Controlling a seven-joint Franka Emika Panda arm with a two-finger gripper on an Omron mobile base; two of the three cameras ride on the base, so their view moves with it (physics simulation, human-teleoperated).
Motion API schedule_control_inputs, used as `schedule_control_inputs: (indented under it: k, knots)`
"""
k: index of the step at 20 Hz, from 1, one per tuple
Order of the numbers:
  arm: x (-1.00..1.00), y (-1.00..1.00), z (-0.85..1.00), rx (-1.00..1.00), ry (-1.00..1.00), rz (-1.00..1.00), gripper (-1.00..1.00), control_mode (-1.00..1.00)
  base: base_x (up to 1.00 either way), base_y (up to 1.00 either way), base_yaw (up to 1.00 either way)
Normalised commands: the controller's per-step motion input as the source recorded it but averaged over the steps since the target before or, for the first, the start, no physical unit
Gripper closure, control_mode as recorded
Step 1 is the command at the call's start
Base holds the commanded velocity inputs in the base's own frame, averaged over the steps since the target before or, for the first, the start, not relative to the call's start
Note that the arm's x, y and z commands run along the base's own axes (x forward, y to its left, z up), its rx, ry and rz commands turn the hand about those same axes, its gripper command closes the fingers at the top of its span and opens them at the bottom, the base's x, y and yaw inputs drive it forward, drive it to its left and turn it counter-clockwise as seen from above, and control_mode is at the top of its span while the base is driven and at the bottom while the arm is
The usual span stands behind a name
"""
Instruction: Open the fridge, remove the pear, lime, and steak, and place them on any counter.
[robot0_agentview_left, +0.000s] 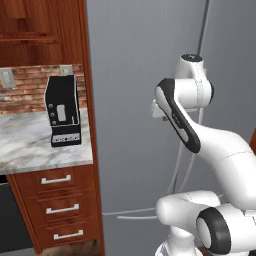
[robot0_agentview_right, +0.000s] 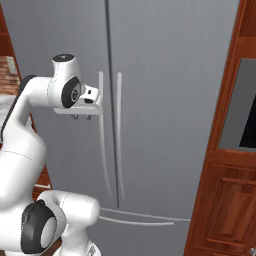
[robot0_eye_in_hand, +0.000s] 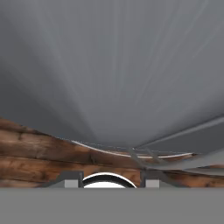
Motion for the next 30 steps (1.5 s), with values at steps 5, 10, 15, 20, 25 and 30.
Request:
schedule_control_inputs:
  k: [5,10,15,20,25,30]
  knots:
    - [-0.05,0.0,0.0,0.0,0.0,0.0,-1.0,1.0,-0.22,-0.07,0.0]
    - [0.0,0.0,0.0,0.0,0.0,0.0,-1.0,1.0,-0.49,-0.24,0.0]
    - [0.0,0.0,0.0,0.0,0.0,0.0,-1.0,1.0,-0.44,-0.34,0.0]
    - [0.0,0.0,0.0,0.0,0.0,0.0,-1.0,1.0,-0.36,-0.34,0.0]
    - [0.0,0.0,0.0,0.0,0.0,0.0,-1.0,1.0,-0.18,-0.27,0.0]
    - [0.0,0.0,0.0,0.0,0.0,0.0,-1.0,1.0,-0.29,-0.31,0.0]
